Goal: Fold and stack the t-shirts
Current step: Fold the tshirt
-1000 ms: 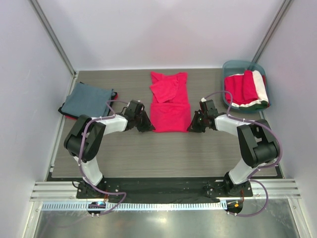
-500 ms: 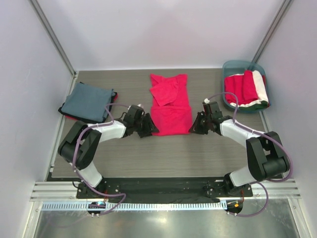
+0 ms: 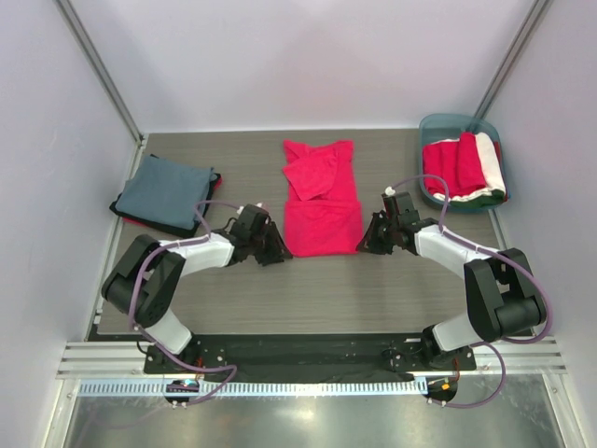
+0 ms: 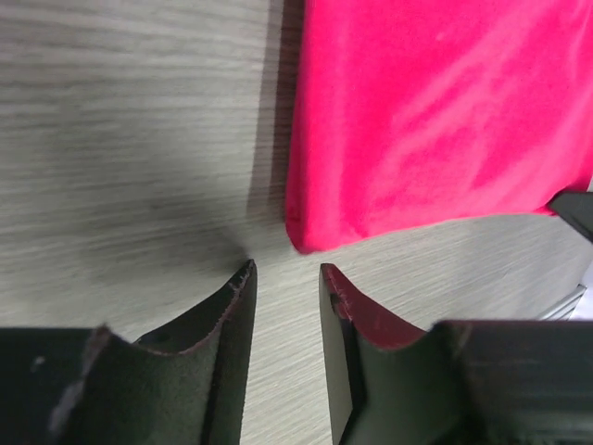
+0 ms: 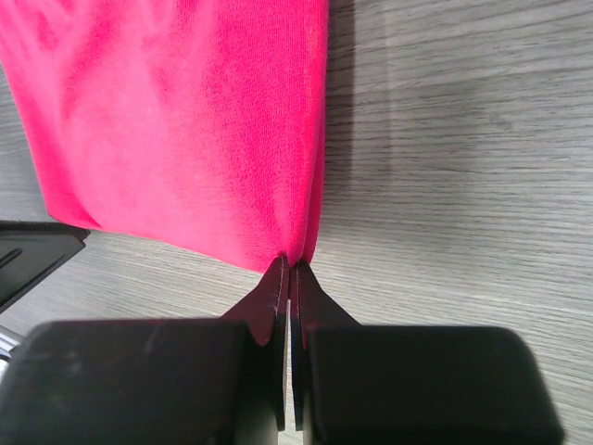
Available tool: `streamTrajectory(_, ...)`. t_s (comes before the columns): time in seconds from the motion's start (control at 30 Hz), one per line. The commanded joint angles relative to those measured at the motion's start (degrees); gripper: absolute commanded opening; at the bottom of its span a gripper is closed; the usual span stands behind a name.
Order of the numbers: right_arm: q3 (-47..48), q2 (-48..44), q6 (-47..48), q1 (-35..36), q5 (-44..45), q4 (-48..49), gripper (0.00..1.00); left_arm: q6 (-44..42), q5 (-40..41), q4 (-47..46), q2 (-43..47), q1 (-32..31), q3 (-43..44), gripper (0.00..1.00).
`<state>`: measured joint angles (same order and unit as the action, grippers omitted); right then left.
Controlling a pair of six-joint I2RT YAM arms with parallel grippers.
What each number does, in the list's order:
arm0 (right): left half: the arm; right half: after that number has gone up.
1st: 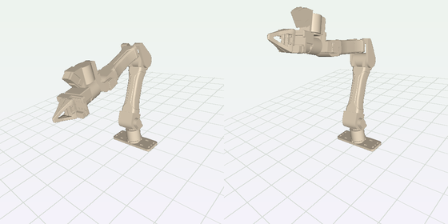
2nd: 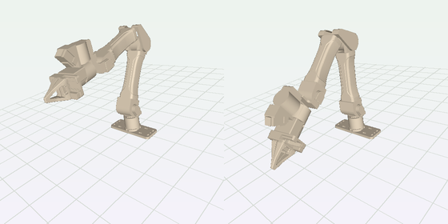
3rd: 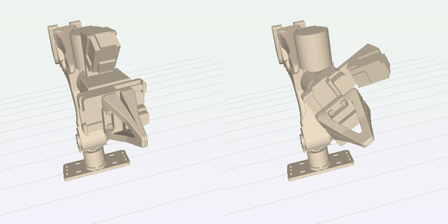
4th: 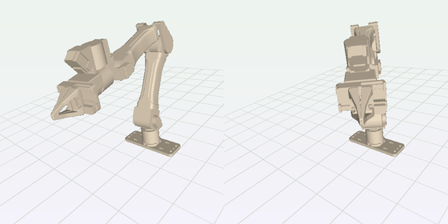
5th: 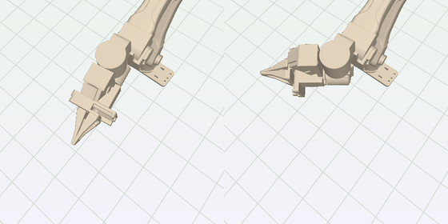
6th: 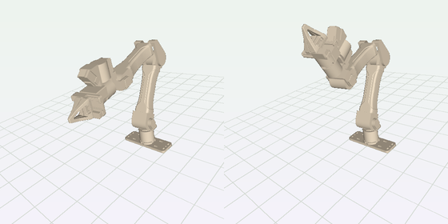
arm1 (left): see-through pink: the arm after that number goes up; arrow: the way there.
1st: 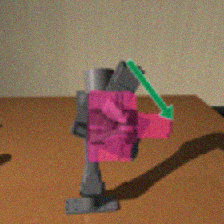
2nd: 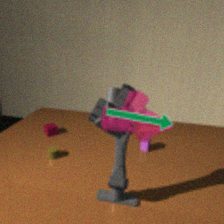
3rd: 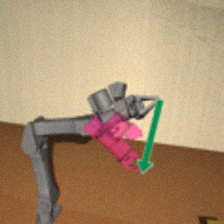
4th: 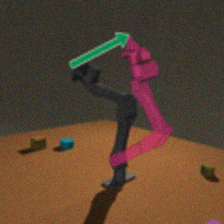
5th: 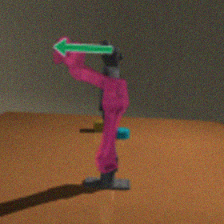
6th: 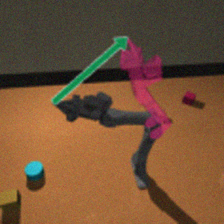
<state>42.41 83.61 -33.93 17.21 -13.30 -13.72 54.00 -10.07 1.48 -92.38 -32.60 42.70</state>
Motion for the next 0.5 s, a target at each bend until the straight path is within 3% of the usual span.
streamTrajectory(0.0, -0.4, -1.17, 0.45, 0.37, -0.5, -0.26, 0.01, -0.21, 1.54, 1.43, -3.07, -0.1, 1.51, 0.34)
streamTrajectory(0.23, -0.84, -1.26, 0.45, 0.36, -0.76, 0.09, 0.01, -0.3, 2.24, 0.72, -4.92, -0.09, 2.92, 0.38)
streamTrajectory(0.33, -0.93, -1.35, 0.36, 0.37, -0.76, 0.0, 0.01, -0.47, 2.59, 0.98, -5.62, -0.01, 3.36, 0.3)
streamTrajectory(0.47, -0.93, -1.7, 0.27, 0.28, -0.94, 0.09, 0.01, -0.3, 2.51, 0.37, -6.85, -0.1, 3.09, 0.09)
